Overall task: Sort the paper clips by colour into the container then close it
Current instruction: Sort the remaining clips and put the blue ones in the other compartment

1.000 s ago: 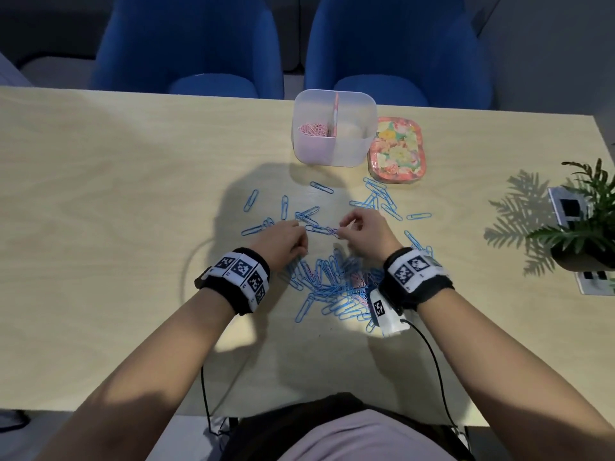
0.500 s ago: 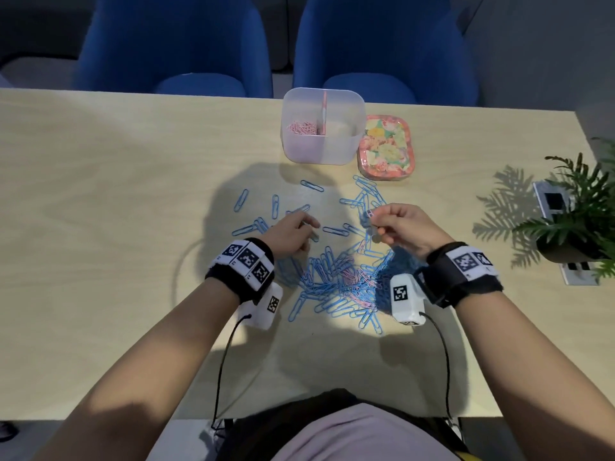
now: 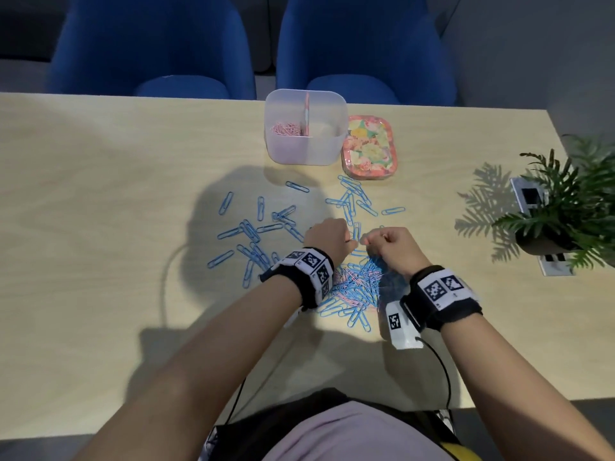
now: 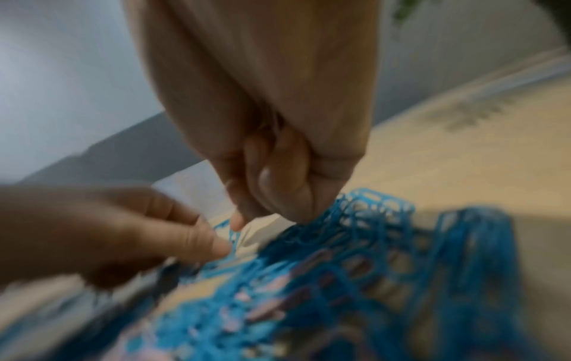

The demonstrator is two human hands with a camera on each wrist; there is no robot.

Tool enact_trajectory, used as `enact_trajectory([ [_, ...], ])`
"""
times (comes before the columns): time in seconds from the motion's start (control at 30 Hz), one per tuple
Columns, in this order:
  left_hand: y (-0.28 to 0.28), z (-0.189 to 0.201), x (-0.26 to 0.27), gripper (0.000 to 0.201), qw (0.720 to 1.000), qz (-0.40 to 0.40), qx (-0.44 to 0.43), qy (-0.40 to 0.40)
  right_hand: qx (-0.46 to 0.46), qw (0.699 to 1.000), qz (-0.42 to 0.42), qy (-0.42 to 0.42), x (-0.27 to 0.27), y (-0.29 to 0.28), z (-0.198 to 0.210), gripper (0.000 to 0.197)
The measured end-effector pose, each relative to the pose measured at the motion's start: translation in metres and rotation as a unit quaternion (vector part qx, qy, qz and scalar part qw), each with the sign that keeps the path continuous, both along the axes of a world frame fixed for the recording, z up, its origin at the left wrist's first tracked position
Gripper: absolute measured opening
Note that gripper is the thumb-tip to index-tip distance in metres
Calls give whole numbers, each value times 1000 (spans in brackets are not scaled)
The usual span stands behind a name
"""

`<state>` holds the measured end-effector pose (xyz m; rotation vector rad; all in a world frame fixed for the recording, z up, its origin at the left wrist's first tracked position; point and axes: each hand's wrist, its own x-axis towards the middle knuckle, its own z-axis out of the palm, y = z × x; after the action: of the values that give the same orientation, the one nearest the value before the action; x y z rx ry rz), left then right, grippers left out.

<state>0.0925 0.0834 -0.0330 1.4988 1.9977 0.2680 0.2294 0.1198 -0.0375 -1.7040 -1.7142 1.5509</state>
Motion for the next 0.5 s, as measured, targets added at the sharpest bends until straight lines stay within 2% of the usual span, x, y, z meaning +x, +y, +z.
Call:
enact_trajectory([
  [0.1, 5, 3, -3, 15, 1000, 17, -19, -8, 54, 993, 80, -66, 1, -5, -6, 22],
  [0.17, 8, 2, -12, 18, 995, 45, -23, -83, 70, 989, 95, -85, 1, -7, -10, 25],
  [0.23, 9, 2, -26, 18, 978, 100, 9, -184, 106, 984, 78, -118, 4, -5, -11, 29],
  [0.3, 7, 7, -42, 22, 961, 135, 41, -236, 137, 979, 56, -139, 7, -1, -8, 27],
  [0.43, 0, 15, -74, 27, 957, 125, 44, -257, 97, 994, 33, -32, -5, -7, 0, 13],
  [0.5, -7, 18, -81, 29, 933, 159, 19, -321, 84, 992, 95, -19, -18, -17, 5, 6],
])
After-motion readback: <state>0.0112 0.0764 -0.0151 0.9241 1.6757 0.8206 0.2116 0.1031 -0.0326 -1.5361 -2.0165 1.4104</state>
